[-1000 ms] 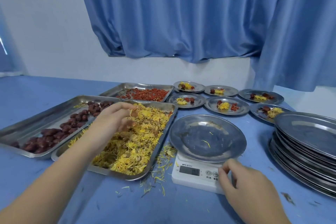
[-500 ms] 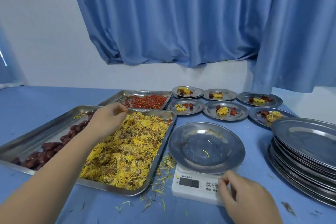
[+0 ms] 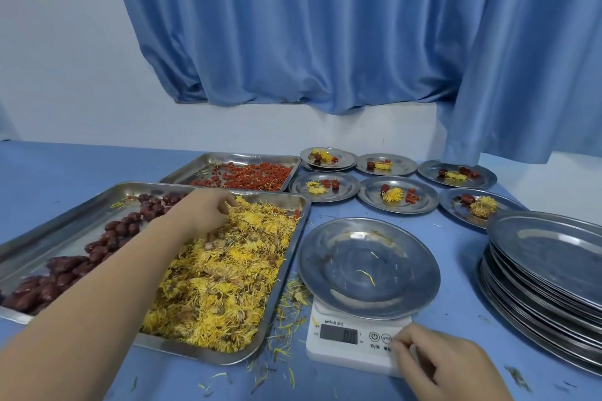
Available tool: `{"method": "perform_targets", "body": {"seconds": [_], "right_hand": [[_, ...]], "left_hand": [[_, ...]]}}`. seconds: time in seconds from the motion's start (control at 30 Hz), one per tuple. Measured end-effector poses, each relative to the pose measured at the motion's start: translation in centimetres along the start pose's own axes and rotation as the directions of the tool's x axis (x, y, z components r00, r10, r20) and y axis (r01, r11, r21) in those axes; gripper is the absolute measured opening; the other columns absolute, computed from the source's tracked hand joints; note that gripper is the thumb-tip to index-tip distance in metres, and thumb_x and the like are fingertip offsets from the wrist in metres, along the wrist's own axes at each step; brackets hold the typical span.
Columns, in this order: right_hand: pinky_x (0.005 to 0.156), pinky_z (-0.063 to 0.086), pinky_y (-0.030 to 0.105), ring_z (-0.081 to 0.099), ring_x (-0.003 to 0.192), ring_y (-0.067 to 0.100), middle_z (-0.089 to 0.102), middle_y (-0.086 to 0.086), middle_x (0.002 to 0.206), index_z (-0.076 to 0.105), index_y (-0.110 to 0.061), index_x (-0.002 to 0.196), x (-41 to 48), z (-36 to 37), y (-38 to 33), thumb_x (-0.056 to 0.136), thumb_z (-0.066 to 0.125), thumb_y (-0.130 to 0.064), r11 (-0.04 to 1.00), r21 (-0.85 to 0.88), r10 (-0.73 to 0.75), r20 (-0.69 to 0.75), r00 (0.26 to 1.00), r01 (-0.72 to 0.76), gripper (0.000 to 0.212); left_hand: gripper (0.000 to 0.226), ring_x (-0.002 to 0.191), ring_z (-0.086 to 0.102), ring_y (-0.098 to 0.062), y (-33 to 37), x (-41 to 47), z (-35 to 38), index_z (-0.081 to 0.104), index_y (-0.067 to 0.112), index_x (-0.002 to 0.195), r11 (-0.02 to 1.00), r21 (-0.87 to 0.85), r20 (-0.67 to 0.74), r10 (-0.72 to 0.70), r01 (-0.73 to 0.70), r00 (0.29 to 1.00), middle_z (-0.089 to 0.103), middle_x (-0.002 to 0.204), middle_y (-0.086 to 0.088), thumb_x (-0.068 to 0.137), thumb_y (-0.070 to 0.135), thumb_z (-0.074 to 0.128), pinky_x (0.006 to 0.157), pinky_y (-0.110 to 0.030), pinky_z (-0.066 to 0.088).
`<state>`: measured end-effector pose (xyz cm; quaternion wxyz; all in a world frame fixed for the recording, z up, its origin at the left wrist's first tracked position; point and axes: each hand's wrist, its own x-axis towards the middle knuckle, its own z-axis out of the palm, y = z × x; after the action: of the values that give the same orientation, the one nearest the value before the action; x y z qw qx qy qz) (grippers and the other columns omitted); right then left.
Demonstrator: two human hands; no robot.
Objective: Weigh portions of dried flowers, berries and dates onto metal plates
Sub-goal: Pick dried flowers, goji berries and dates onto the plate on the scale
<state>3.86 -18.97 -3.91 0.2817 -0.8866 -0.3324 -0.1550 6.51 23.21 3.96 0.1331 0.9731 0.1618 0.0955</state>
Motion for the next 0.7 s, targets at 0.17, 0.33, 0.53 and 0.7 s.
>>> {"method": "perform_targets", "body": {"seconds": [0.17, 0.33, 0.53, 0.7], "right_hand": [[0.049, 0.041, 0.014, 0.037, 0.042, 0.005, 0.042, -0.016, 0.045, 0.057, -0.031, 0.057, 0.0, -0.3, 0.3, 0.061, 0.086, -0.015, 0.998, 0.023, 0.064, -0.038, 0.997, -0.063, 0.034], [0.054, 0.040, 0.016, 0.040, 0.048, 0.005, 0.044, -0.015, 0.044, 0.059, -0.030, 0.059, -0.1, -0.4, 1.0, 0.067, 0.082, -0.012, 0.987, 0.060, 0.153, -0.064, 0.986, -0.149, 0.030], [0.052, 0.038, 0.020, 0.037, 0.047, 0.007, 0.039, -0.013, 0.043, 0.058, -0.026, 0.060, 0.2, -0.3, 1.1, 0.070, 0.080, -0.013, 0.981, 0.055, 0.189, -0.082, 0.979, -0.185, 0.027], [0.051, 0.039, 0.025, 0.039, 0.045, 0.008, 0.043, -0.010, 0.044, 0.057, -0.024, 0.062, -0.1, 0.1, 0.5, 0.073, 0.077, -0.015, 0.982, 0.061, 0.183, -0.105, 0.977, -0.178, 0.025]], "left_hand": [[0.026, 0.076, 0.070, -0.023, -0.2, -0.5, -1.1, 0.062, 0.031, 0.104, 0.984, -0.176, -0.044, 0.005, -0.013, 0.999, 0.069, 0.095, 0.003, 0.088, 0.010, 0.060, 0.063, -0.037, 0.059], [0.024, 0.063, 0.059, -0.014, 0.5, -1.8, -2.6, 0.064, 0.030, 0.107, 0.857, -0.515, -0.127, -0.047, -0.026, 0.991, 0.069, 0.086, 0.000, 0.093, 0.013, 0.056, 0.063, -0.030, 0.053], [0.024, 0.074, 0.070, -0.016, 4.1, -4.6, -2.3, 0.066, 0.021, 0.111, 0.678, -0.735, 0.010, 0.003, 0.005, 1.000, 0.064, 0.085, -0.005, 0.095, 0.006, 0.054, 0.073, -0.029, 0.060], [0.022, 0.070, 0.071, -0.012, 9.2, -5.9, -0.9, 0.070, 0.030, 0.098, 0.708, -0.701, -0.014, 0.103, -0.084, 0.995, 0.069, 0.092, 0.001, 0.093, 0.013, 0.058, 0.062, -0.021, 0.056]]}}
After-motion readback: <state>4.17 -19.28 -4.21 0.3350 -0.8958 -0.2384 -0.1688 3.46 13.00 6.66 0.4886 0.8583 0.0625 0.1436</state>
